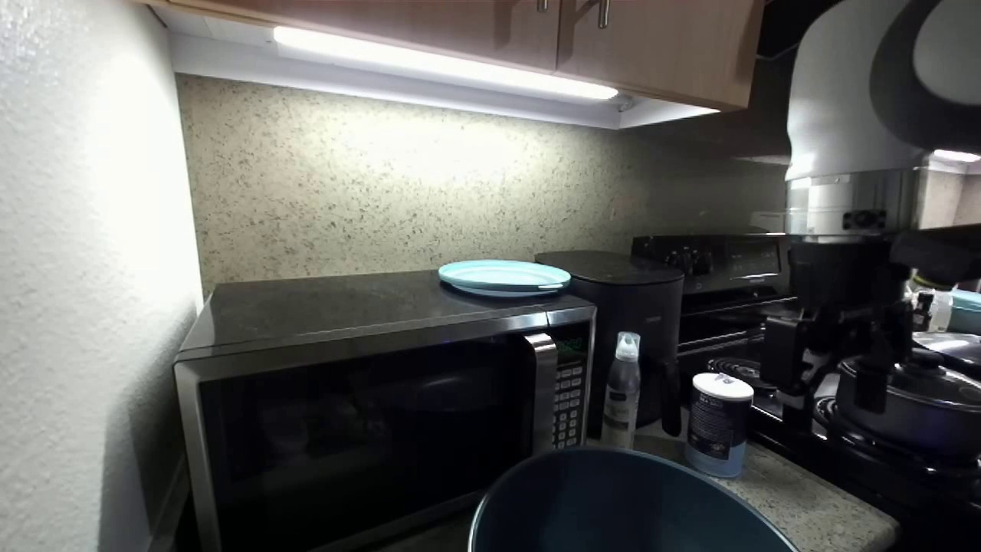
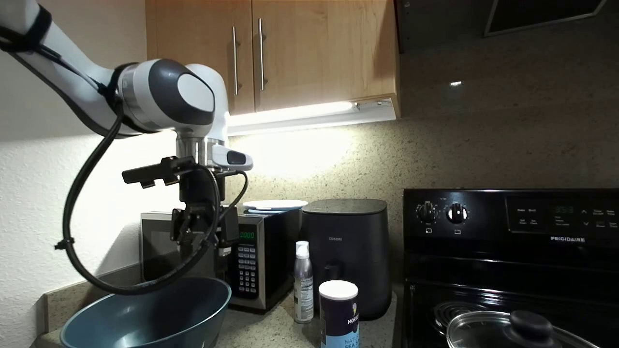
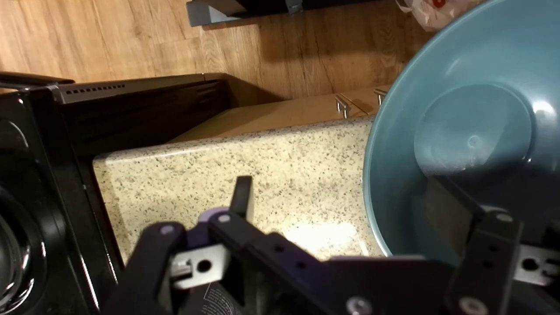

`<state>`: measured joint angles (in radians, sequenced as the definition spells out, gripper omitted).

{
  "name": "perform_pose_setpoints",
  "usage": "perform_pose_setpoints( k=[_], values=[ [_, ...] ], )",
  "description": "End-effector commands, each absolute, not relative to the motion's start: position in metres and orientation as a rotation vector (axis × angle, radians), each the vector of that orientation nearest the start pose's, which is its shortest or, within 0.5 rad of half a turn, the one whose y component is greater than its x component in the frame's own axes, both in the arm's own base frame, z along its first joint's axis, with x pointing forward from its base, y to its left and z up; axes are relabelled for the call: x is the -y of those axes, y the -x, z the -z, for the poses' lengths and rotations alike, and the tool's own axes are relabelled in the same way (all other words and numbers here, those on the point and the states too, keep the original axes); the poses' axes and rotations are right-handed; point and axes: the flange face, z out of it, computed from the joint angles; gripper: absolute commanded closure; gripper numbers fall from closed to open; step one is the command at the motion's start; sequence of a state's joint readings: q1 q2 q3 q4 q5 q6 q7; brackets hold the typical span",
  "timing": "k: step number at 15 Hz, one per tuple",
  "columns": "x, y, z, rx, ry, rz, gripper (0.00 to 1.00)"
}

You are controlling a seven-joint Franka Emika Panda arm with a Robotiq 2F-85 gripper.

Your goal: Put the blue bowl on top of the microwave

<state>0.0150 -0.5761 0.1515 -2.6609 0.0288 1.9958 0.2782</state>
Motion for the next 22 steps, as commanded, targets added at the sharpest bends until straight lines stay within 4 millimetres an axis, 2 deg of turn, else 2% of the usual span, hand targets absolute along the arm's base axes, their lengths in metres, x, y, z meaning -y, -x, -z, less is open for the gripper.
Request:
perform_pose_setpoints(
  k=[1, 4, 5, 7, 11, 14, 19, 22],
  values=[
    [-0.053, -0.374, -0.369, -0.240, 3.216, -0.150, 0.00],
    [-0.049, -0.389, -0.345, -0.232, 3.234, -0.208, 0.00],
    [-0.052, -0.375, -0.357, -0.224, 3.220, -0.180, 0.00],
    [-0.051, -0.379, -0.349, -0.226, 3.217, -0.215, 0.00],
    [-0.053, -0.380, -0.350, -0.211, 3.226, -0.210, 0.00],
    [-0.053, -0.391, -0.331, -0.148, 3.206, -0.310, 0.00],
    [-0.054, -0.412, -0.287, 0.155, 3.149, -0.501, 0.00],
    [-0.052, -0.424, -0.269, 0.253, 3.129, -0.580, 0.00]
  ],
)
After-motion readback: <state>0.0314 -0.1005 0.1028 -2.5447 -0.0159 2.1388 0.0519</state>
